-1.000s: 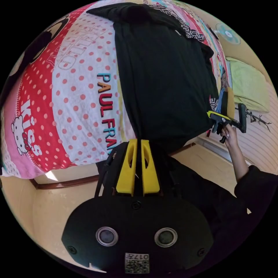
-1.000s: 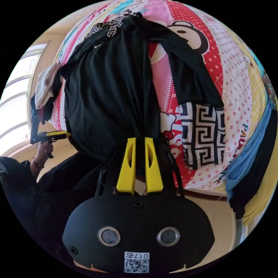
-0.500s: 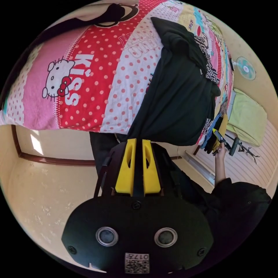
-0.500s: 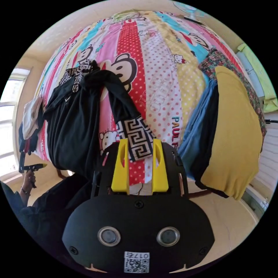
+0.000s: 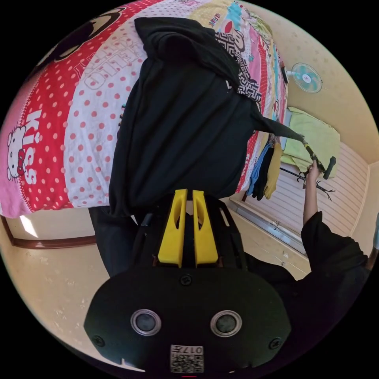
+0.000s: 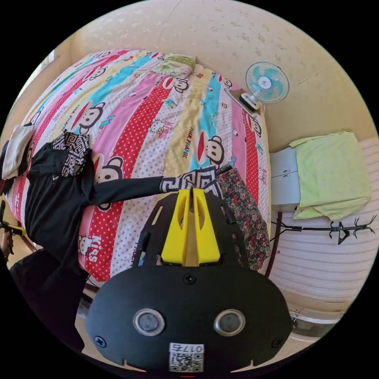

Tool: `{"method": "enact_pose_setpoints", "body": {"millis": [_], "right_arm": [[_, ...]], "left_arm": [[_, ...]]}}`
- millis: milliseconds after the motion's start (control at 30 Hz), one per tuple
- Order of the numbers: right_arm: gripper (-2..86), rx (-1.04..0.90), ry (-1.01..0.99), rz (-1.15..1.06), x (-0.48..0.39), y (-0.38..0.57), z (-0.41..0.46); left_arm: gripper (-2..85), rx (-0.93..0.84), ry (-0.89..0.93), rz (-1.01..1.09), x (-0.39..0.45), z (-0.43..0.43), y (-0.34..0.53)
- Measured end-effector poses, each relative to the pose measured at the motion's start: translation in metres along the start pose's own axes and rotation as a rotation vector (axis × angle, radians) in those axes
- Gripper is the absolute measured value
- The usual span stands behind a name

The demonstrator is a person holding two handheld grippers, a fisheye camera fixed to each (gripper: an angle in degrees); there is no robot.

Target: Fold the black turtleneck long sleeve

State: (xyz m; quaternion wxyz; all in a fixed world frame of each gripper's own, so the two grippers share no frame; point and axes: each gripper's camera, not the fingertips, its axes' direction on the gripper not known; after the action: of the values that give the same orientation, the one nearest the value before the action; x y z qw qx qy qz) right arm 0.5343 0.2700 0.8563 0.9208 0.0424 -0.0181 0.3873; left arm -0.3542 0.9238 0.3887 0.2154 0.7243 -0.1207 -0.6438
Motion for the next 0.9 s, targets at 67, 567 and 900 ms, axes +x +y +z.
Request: {"method": "enact_pose_setpoints", "body": {"millis": [67,567,900], "right_arm": [[1.4,-0.064,-0.022,0.078,0.011,0.023,0.042],[6.4,-0.209,-0.117,0.31,0.058,0.077,0.023],[3.7,-0.199,-0.614,0.465,0.116,0.029,0.062]], "left_arm": [[3.7,-0.014,0.05,-0.022,-0.004,0.011,0.0],[3.4,-0.017,0.103,-0.108,-0.026,0.007,-0.006],[2.1,-0.06,0.101,-0.093,-0.019,0.019,-0.022]]}}
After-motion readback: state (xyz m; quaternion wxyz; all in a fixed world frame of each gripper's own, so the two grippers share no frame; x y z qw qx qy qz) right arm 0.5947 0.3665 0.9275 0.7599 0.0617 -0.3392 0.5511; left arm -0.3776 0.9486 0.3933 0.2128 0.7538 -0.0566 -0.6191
